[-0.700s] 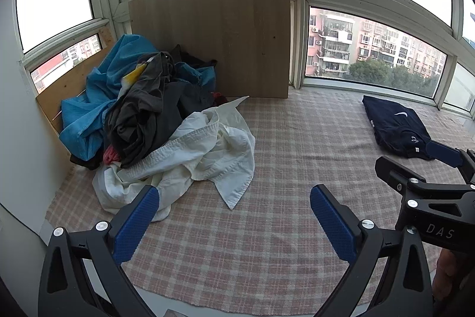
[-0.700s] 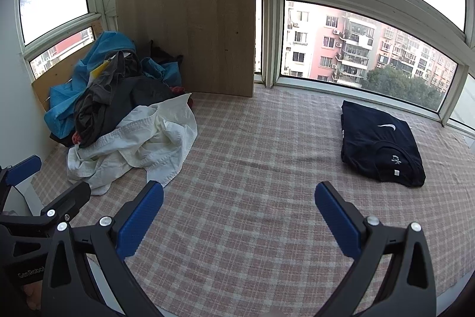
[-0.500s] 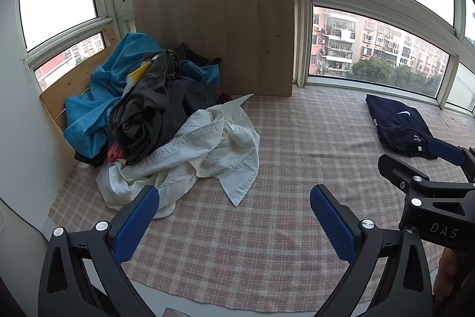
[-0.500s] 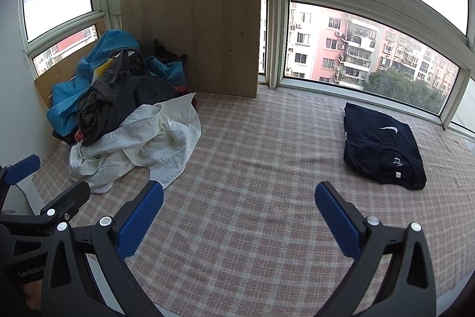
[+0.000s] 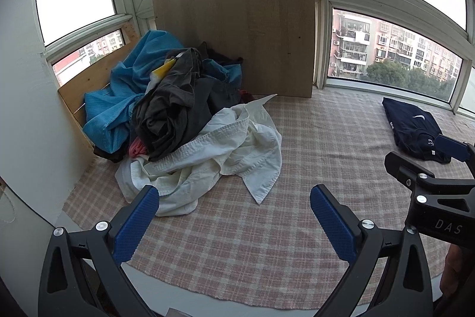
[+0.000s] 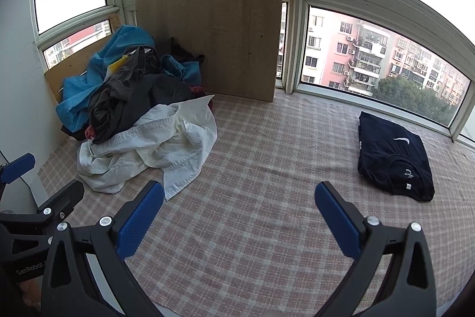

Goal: Fold clothes
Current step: 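Move both grippers toward the white shirt on the clothes heap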

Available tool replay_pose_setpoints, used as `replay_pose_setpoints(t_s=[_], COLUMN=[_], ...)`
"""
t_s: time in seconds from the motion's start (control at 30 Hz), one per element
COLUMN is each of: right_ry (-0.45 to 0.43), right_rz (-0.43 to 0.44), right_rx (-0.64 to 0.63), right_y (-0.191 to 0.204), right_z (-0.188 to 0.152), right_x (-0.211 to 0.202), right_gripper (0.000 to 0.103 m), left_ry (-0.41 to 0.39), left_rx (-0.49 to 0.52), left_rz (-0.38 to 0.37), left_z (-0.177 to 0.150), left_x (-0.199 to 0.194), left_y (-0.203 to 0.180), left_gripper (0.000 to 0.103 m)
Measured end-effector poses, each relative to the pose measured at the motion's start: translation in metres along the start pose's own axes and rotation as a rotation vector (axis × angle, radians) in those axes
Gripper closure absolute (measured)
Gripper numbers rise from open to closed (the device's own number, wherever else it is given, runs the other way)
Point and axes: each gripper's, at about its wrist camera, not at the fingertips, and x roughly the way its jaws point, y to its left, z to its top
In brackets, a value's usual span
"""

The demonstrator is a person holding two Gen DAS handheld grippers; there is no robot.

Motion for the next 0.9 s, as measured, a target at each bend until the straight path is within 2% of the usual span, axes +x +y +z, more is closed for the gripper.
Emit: replay_pose_setpoints(t_s=[0.37, 0.9], right_ry=[0.000, 0.005], right_rz=[0.050, 0.079], right_rx=[-0.068, -0.166], right_y=[0.047, 0.126], right_z=[0.017, 0.046], right_x=[0.017, 0.052], right_gripper=[0.000, 0.000], left_ry=[-0.006, 0.008], left_rx=[-0.046, -0.123], left_rz=[0.081, 0.139], left_z=[0.004, 0.011], left_x=[0.001, 0.021], left_y=[0.045, 0.130], left_gripper=[0.001, 0.001])
